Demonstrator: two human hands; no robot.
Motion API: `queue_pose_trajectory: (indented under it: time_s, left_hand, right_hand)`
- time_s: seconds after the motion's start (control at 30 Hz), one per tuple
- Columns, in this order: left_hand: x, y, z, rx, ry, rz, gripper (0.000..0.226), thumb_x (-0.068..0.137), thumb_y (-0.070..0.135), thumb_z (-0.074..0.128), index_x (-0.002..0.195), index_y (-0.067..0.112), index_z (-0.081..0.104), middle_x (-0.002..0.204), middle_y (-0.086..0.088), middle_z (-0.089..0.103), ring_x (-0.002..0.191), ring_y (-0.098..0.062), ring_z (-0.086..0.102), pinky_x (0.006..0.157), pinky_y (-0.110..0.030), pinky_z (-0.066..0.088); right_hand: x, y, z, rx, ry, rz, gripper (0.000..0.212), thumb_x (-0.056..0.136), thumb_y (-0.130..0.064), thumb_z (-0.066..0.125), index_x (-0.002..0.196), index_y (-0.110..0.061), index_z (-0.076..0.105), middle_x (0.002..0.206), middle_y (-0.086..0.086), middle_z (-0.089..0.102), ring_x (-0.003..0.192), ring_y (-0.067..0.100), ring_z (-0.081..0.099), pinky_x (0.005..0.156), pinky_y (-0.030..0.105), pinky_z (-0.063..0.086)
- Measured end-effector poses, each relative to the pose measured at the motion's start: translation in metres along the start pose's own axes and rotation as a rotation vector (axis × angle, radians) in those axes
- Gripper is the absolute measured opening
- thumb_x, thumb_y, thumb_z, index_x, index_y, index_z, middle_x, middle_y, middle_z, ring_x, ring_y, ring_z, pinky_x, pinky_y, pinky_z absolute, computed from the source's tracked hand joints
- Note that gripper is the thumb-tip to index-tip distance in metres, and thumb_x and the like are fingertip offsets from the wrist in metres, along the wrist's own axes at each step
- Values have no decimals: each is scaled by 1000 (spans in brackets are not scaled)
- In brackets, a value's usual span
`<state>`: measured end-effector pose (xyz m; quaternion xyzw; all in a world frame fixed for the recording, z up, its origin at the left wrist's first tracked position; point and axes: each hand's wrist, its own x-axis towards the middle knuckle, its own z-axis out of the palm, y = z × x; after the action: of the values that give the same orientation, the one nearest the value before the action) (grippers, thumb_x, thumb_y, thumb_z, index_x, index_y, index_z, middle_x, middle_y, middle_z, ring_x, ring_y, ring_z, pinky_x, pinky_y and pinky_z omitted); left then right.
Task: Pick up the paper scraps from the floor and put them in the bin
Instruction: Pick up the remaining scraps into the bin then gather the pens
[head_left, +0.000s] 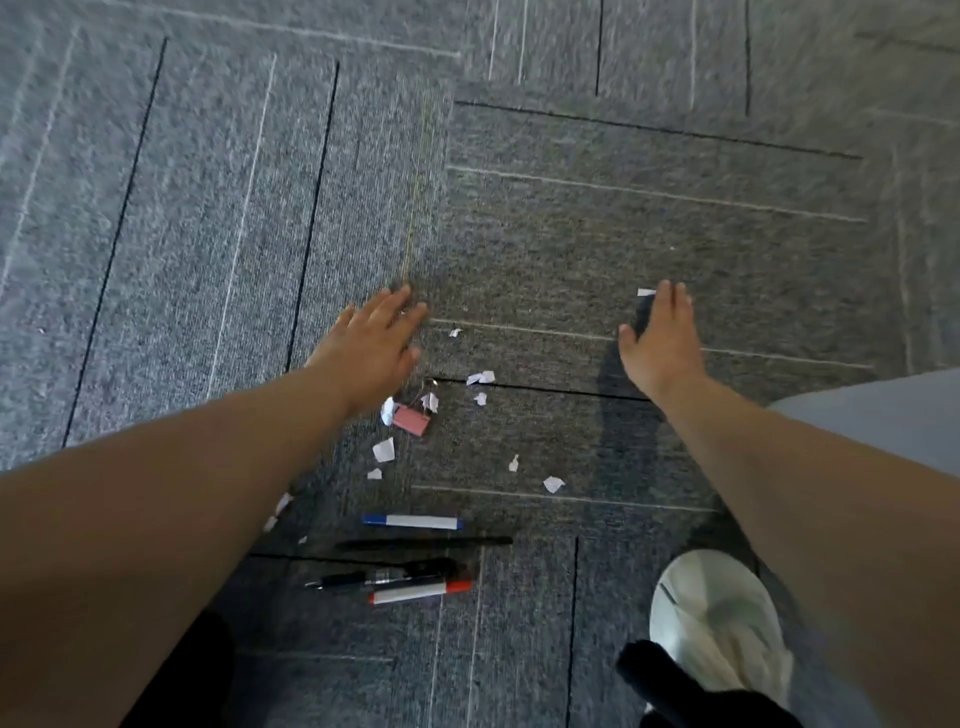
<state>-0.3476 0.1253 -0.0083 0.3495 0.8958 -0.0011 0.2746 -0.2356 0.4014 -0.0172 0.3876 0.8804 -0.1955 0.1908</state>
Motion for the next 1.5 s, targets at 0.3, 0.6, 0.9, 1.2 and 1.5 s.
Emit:
queue_pose_trajectory:
  time_s: [0.3, 0.6, 0.9, 1.2, 1.5]
  left_hand:
    - [-14, -27, 10, 15, -17, 80, 50, 99, 32, 21, 145, 22, 3, 155, 0, -4, 142, -17, -5, 117, -44, 2]
    - [-53, -50, 26, 8, -40, 63, 51, 99, 26, 27, 145, 20, 7, 155, 4, 1, 142, -13, -1, 118, -40, 5]
    - [-38, -44, 20, 85, -17, 211, 78, 90, 9, 37, 135, 30, -23, 147, 5, -25, 134, -18, -25, 112, -44, -7]
    - [-87, -50, 31, 137, -16, 205, 46, 96, 33, 26, 140, 18, 31, 147, -2, 31, 135, -18, 29, 108, -36, 29]
    - [-79, -56, 38, 89, 28, 222, 67, 91, 20, 46, 145, 24, 6, 151, 8, -5, 141, -19, 0, 112, -43, 2]
  right_hand:
    - [-55, -57, 45, -116, -115, -569, 57, 98, -21, 36, 147, -11, 8, 156, 1, -8, 142, 15, -8, 117, 34, 6]
    - [-71, -100, 61, -22, -48, -631, 54, 98, -12, 33, 146, -8, 9, 156, 4, 3, 143, 17, 1, 117, 27, 5]
    - [-69, -105, 66, -285, -175, -870, 50, 93, -7, 45, 141, -7, 32, 153, 6, 22, 141, 21, 18, 112, 38, 29]
    - [-92, -103, 56, -226, -40, -878, 45, 85, -2, 48, 130, -7, 48, 134, 11, 50, 124, 29, 45, 107, 43, 35]
    - [-81, -151, 58, -554, -284, -959, 66, 92, -1, 37, 147, -15, 5, 156, -1, -8, 143, 15, -3, 114, 35, 15]
